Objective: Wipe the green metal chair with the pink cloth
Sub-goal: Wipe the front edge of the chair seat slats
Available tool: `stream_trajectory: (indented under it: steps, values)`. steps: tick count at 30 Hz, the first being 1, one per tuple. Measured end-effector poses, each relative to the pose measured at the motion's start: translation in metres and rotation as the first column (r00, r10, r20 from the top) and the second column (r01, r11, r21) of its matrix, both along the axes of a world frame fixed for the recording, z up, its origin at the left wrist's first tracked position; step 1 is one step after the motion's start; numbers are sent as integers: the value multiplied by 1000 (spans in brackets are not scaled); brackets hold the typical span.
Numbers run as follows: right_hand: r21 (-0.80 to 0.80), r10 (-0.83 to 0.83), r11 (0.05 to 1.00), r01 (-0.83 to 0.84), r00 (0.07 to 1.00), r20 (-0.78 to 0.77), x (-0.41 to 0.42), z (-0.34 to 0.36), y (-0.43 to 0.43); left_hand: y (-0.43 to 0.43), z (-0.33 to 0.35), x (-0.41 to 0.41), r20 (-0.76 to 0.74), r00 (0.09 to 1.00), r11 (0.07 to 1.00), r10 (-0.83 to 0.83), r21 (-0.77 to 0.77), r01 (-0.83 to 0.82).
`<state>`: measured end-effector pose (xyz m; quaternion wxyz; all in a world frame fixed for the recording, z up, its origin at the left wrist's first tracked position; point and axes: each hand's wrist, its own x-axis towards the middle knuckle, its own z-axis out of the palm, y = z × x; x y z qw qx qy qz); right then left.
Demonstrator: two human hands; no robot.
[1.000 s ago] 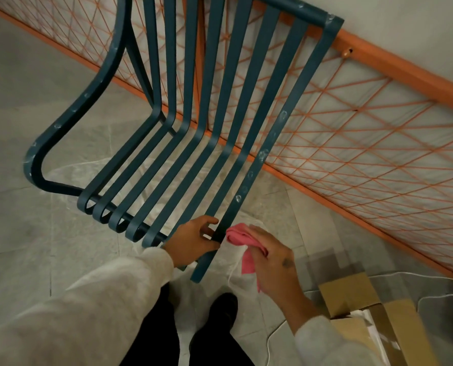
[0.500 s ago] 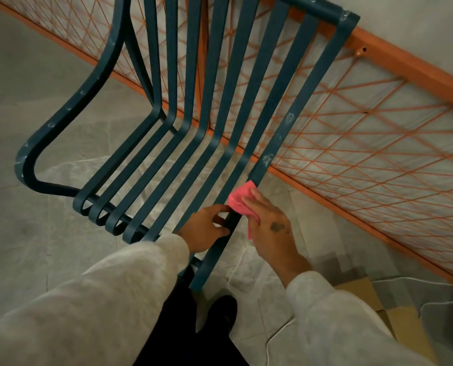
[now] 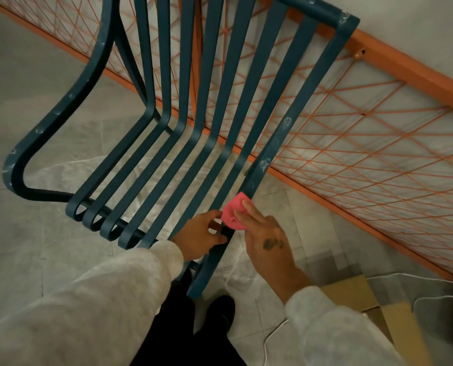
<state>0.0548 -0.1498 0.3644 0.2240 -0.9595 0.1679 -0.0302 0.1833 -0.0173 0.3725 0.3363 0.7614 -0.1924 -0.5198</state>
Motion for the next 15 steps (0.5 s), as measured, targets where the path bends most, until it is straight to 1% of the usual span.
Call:
stream_trajectory:
  steps: [2,3,6,9,13,15]
  values:
    - [-9,111,994,-111,994,-22,-13,0,10,1,0,0,21,1000,1000,-6,-24,6]
    - [4,128,992,-128,991,-24,-18,1,7,1,0,0,26,1000,1000,-7,-30,8]
    - [77,62,995,-60,998,-17,-13,7,-14,2,-1,0,-18,1000,999,21,-28,-22]
    - [52,27,998,-29,999,41,1,4,-25,2,-4,2,-58,998,999,31,-10,-32]
    - [97,-43,994,44,999,-13,2,-8,-5,2,-5,2,-57,998,999,31,-18,-32]
    - [87,46,995,-45,999,-12,-8,-7,7,1,-5,1,-34,999,999,28,-40,-30]
